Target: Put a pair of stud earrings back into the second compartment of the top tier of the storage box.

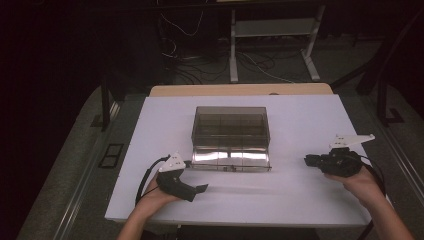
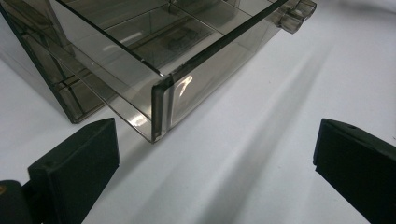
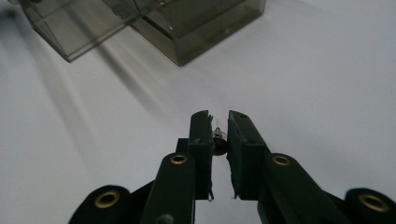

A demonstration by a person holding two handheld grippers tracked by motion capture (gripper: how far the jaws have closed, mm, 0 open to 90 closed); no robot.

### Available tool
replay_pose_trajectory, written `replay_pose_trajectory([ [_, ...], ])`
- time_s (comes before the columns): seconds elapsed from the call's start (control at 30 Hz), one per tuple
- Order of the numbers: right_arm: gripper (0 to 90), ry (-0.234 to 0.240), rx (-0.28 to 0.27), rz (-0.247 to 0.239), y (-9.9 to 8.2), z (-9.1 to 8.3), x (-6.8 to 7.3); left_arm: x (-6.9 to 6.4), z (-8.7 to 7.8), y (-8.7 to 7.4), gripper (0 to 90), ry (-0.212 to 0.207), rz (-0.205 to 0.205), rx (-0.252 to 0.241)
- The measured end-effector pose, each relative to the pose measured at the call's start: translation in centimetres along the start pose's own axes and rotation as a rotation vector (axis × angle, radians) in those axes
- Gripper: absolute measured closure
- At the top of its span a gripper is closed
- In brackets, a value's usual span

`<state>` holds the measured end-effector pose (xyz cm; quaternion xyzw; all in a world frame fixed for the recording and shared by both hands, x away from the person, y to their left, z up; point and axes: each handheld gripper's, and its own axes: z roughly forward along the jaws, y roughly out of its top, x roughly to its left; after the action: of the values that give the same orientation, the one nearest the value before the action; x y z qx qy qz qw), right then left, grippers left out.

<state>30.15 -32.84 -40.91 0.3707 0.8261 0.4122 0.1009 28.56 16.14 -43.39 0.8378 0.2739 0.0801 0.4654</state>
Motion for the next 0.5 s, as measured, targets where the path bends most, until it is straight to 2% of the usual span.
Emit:
replay_pose_trajectory([
  [0.5,79.0,0.059,-0.035,-0.047,2.4,-0.2,1.4,-0.1,0.0,0.0,0.0,0.002,-0.004,-0.004],
])
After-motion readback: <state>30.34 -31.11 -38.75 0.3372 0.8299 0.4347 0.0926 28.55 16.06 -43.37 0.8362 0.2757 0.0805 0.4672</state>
